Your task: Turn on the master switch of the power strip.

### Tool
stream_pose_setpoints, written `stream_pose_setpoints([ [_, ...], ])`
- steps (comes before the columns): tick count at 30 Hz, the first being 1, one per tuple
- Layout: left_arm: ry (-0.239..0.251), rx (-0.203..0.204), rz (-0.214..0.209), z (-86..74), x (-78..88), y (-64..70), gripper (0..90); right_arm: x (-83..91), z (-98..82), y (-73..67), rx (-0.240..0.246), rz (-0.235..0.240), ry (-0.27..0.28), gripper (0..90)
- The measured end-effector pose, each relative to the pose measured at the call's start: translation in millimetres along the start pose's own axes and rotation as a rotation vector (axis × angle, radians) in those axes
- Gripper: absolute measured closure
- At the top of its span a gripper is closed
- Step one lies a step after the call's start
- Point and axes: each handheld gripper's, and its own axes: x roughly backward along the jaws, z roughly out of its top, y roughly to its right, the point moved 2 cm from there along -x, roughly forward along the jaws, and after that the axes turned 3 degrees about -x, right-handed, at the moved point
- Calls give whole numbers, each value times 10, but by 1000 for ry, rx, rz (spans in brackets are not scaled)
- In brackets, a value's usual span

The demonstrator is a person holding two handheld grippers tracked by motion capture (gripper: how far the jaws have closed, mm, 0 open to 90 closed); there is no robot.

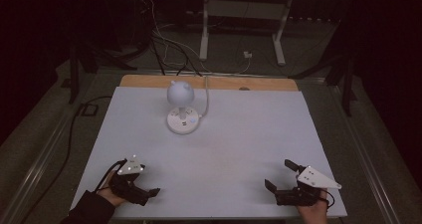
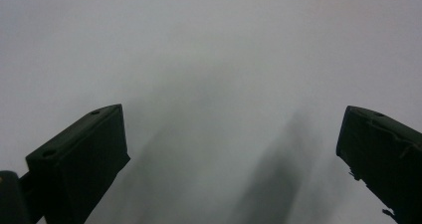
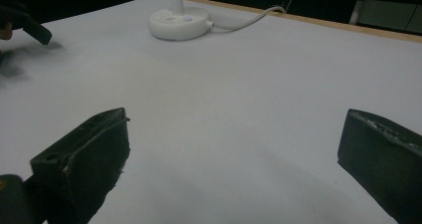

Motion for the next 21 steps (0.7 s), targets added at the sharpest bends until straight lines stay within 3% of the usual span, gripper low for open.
stream_pose_setpoints([
  [8,34,46,11,-139,115,-33,3,3,1,4,-1,-1,0,0],
  [13,35,46,0,-219,139,-7,2,8,4,4,5,-1,1,0],
  [21,42,47,-5,-209,120,-3,2,3,3,0,13,0,-1,0],
])
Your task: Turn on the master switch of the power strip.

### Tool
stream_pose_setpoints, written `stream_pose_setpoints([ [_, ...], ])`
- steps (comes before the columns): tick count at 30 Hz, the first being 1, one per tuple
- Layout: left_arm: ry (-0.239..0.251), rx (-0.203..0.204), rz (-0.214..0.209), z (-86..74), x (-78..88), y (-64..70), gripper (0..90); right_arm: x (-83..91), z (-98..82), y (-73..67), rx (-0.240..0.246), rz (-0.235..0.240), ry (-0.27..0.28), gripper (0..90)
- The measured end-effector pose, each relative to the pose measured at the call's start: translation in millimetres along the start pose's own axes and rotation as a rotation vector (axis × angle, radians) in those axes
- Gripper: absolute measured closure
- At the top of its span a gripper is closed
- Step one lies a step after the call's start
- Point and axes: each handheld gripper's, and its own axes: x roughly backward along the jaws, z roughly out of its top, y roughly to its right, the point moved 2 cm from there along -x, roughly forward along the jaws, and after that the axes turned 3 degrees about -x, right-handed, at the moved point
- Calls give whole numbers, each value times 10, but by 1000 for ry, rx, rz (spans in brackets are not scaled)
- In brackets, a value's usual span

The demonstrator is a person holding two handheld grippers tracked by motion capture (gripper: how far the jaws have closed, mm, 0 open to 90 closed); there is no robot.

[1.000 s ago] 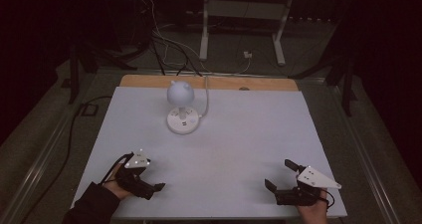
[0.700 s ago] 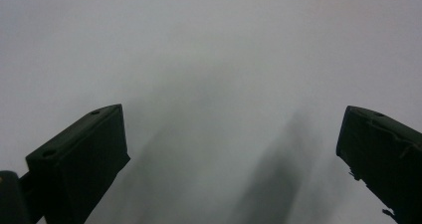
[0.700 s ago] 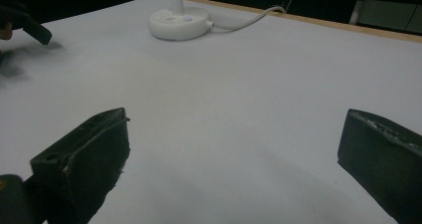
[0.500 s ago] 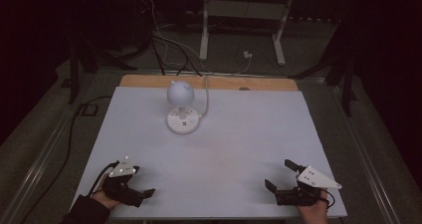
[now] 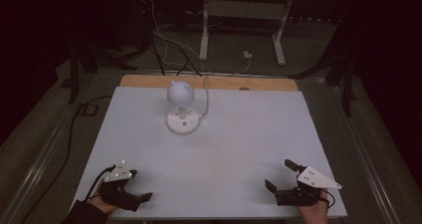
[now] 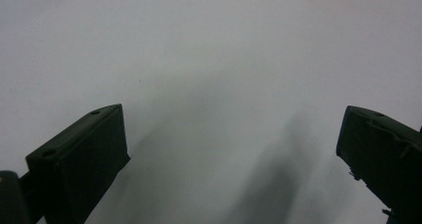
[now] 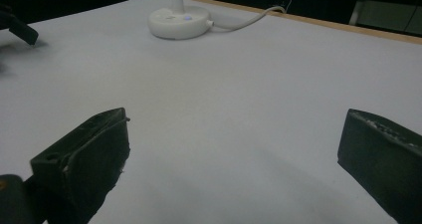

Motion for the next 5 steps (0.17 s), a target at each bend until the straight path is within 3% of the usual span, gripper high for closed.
stream_pose_setpoints([
  [5,5,-7,-12,17,-14,16,2,-4,-3,-1,1,0,-5,0],
])
